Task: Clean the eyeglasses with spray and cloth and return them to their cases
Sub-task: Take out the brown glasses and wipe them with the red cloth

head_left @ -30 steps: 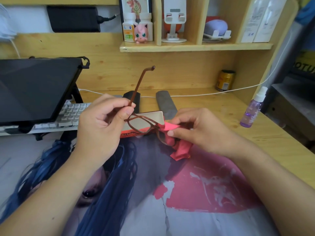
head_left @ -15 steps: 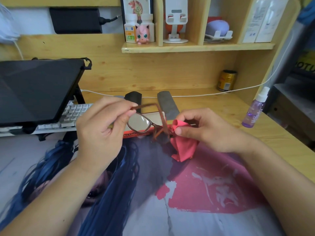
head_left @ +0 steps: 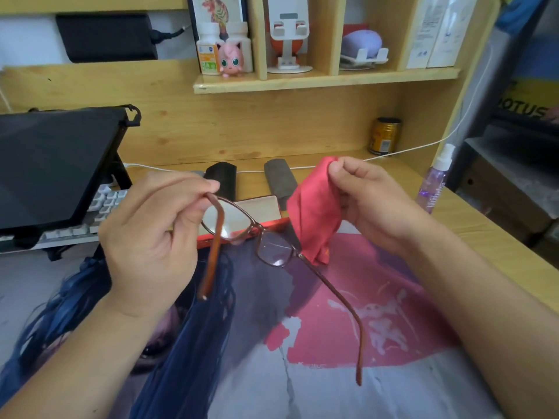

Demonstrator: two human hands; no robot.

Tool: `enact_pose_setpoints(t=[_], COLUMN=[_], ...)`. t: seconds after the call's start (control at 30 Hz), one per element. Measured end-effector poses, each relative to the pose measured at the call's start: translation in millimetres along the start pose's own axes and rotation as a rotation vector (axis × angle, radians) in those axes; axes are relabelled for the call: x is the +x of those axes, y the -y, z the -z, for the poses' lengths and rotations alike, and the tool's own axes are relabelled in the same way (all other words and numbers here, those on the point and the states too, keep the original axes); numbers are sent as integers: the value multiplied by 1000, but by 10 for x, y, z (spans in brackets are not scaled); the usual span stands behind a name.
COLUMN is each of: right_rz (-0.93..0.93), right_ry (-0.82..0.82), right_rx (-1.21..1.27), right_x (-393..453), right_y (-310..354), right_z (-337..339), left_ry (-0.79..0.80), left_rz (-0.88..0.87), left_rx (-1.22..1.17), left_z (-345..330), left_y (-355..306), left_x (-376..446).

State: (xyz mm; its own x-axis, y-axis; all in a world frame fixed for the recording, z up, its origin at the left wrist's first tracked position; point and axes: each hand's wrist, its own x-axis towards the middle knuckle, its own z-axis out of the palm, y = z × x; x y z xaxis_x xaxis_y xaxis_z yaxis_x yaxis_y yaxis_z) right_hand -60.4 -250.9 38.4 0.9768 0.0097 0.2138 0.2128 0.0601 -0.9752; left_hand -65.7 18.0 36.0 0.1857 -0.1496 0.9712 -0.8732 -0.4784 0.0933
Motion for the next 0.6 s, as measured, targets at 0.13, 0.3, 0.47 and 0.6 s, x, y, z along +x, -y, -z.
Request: enact_pose_setpoints(t=[0.13, 0.3, 0.47, 0.6], right_rz=[-100, -224, -200, -182], right_ry=[242, 454, 404, 353], right_rx=[318, 233, 159, -58], right_x=[-123, -242, -244, -266], right_y=[43, 14, 9, -33], right_z=[-156, -300, -379, -424], left_ry=[-3, 40, 33, 36], left_rz=[110, 149, 181, 176], left_rx=[-22, -45, -85, -70], left_z=[-21, -74, -71, -75], left_y=[-3, 26, 24, 12], left_x=[1, -41, -38, -34])
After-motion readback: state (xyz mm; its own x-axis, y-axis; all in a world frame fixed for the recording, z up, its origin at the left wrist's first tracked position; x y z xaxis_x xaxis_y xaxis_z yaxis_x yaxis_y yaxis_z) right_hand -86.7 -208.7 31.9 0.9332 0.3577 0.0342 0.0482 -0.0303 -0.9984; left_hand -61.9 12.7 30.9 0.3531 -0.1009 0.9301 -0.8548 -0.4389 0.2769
